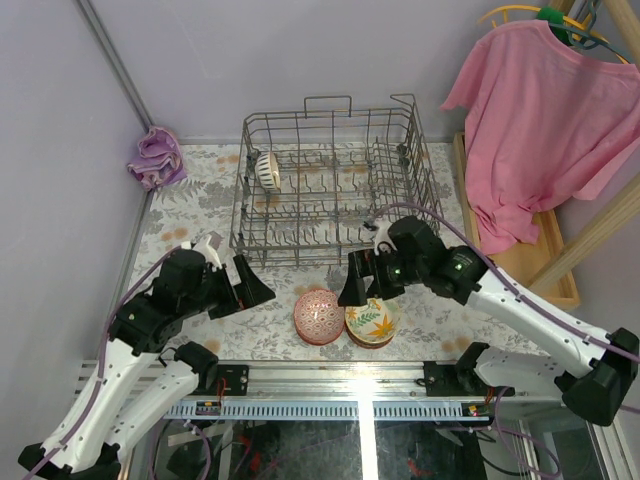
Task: Load the bowls into the dish rack
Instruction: Pick up the bowl from the center of the board, then place the bowl in the dish rack.
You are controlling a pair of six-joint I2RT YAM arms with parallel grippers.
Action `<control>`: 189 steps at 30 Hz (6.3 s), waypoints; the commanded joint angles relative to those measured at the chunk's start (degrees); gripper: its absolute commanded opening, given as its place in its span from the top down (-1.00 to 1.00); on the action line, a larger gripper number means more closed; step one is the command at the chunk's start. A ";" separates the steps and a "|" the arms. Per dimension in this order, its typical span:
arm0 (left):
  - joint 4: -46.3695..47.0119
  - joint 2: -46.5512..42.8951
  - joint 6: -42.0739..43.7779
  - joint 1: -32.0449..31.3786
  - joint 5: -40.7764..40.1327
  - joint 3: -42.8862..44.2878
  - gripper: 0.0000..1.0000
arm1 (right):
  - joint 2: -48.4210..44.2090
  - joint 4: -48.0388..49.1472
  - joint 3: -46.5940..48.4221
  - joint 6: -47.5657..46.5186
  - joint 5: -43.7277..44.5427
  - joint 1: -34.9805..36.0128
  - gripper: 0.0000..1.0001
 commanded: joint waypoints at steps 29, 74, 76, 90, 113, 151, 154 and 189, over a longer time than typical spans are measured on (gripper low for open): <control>-1.61 2.49 6.65 -0.16 3.44 3.80 -0.99 | 25.12 -28.25 19.40 10.23 49.35 34.79 0.12; -1.46 0.91 6.27 -0.18 2.63 1.14 -0.99 | 23.13 -28.98 24.92 9.59 50.87 34.79 1.00; -1.48 0.83 6.30 -0.18 2.61 1.03 -0.99 | 22.20 -28.76 25.18 9.83 51.09 34.79 1.00; -2.09 1.16 7.66 -0.18 2.28 3.09 -0.99 | 13.15 -22.99 25.26 9.83 51.01 34.70 1.00; -2.64 2.43 7.93 -0.18 2.02 4.44 -0.99 | 6.49 -9.67 31.64 0.92 39.12 21.02 1.00; -11.31 -5.91 5.22 -0.18 -4.74 9.49 -0.99 | 50.78 25.49 65.82 2.16 -7.81 -13.84 1.00; -12.45 -6.04 5.48 -0.18 -5.69 10.41 -0.99 | 53.82 28.65 66.80 3.63 -8.69 -14.30 1.00; -14.45 -6.64 6.65 -0.18 -7.89 11.21 -0.99 | 70.52 34.94 72.57 7.89 -8.19 -16.93 1.00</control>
